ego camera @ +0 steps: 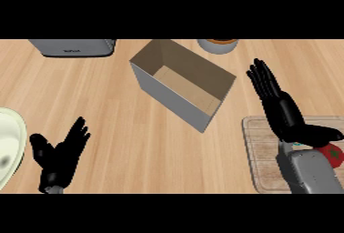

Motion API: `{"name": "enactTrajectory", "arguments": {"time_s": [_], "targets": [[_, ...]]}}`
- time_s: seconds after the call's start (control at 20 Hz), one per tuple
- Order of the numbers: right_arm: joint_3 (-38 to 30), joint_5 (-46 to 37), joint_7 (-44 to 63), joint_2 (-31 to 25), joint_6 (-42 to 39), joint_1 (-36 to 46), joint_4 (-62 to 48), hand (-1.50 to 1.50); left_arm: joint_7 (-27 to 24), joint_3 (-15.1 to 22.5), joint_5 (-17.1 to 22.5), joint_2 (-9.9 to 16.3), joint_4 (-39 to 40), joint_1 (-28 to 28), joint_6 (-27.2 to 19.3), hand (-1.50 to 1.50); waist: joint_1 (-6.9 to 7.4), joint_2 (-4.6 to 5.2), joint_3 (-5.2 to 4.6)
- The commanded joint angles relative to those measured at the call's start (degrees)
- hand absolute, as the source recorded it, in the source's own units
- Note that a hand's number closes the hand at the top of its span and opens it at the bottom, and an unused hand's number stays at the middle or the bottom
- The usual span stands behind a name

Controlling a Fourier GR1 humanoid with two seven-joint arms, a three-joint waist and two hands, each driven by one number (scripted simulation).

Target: Pick the cupcake from the cutting board and place it in the cardboard box

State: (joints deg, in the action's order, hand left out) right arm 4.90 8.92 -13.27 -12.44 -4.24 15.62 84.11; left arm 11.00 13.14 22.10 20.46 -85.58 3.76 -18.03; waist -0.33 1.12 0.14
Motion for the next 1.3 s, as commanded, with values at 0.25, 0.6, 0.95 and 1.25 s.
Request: {"name": "enactTrajectory", "arguments": {"time_s": [0.25, 0.6, 0.95, 1.25], "targets": [[-17.9, -10.5, 6.4, -10.6, 22.1, -7.8, 1.6, 1.5, -7.2, -5.5, -6.7, 3.9, 0.9, -2.4, -5.9, 0.0, -4.59, -1.96, -0.38], [-19.5, -28.9, 13.4, -11.5, 40.8, -22.8, 2.3, -1.5, -9.1, -4.1, -6.7, 1.8, 3.1, -3.0, -4.2, 0.0, -2.96, -1.38, -0.36], [-15.5, -40.7, 40.2, -17.8, 29.6, -35.8, 25.7, -1.5, -10.2, -4.9, -7.4, 0.5, 6.8, -6.1, -4.0, 0.0, -1.87, -1.33, -0.55], [-12.8, -42.7, 63.9, -20.4, 14.7, -32.3, 37.8, -1.5, -11.8, -3.7, -8.7, -0.9, 9.7, -7.5, -2.5, 0.0, 0.04, -0.97, -0.41]]}}
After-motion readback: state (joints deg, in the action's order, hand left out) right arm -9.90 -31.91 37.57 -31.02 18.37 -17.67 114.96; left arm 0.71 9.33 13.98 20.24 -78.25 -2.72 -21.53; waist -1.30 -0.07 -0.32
